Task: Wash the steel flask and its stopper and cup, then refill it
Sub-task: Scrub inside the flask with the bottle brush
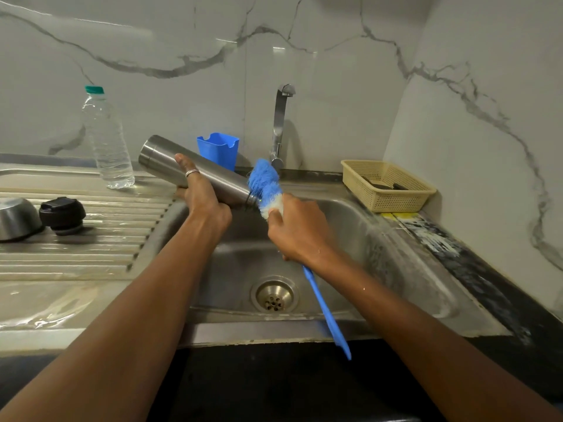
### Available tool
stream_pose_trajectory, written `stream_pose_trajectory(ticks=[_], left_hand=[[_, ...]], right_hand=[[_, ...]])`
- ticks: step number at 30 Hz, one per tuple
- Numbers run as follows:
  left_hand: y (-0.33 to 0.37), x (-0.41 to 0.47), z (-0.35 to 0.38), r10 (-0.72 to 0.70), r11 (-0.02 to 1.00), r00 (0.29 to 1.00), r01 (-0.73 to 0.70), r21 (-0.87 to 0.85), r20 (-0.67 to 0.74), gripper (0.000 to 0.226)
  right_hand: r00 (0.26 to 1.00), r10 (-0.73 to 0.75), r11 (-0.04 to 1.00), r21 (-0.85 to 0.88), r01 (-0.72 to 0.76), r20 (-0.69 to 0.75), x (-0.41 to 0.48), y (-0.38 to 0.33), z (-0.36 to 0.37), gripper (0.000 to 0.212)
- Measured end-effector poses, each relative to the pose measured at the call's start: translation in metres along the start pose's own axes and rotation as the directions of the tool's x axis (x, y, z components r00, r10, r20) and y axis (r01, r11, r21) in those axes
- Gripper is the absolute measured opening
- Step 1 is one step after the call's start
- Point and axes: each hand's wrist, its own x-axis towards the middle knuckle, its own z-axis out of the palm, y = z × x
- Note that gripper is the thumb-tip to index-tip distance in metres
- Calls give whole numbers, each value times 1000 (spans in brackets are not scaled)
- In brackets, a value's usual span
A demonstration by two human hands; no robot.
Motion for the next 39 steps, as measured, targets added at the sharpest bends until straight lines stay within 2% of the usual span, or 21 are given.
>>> stream_pose_trajectory(ticks=[6,9,12,15,17,21,25,27,32,36,39], left_hand=[[4,9,-6,10,1000,998,-11,-25,-66,92],[0,10,-5,17,999,997,-20,-38,-72,85],[-1,11,-4,22,1000,994,-24,-19,-102,74],[2,15,-7,13,999,990,-19,-49,-137,73],[2,14,-8,6,998,989,-14,-55,-148,75],[-3,9,-6,37,999,995,-39,-11,-95,67],[-3,14,-8,44,999,995,-42,26,-90,58],[0,15,-10,24,1000,992,-24,5,-123,62],[-3,8,-7,30,1000,989,-29,9,-143,60],[-1,10,-6,29,999,995,-27,24,-94,70],[1,9,-7,15,1000,992,-13,15,-129,88]], right_hand=[[1000,-18,1000,-3,18,6,-10,-6,5,26],[1000,17,999,29,-17,-6,-3,-8,1,24],[1000,-9,999,-30,9,5,-15,-5,3,27],[998,-60,997,-44,61,13,-26,-6,7,27],[999,-32,999,-35,32,2,-16,-10,6,27],[999,40,999,-7,-40,9,-5,-9,1,24],[1000,-17,999,-36,18,22,-28,-6,3,27],[999,-39,999,-28,39,14,-31,-8,4,27],[999,28,1000,9,-28,22,-9,-12,2,22],[1000,-5,999,-34,6,22,-24,-9,3,24],[999,-36,998,-44,37,11,-30,-12,3,23]])
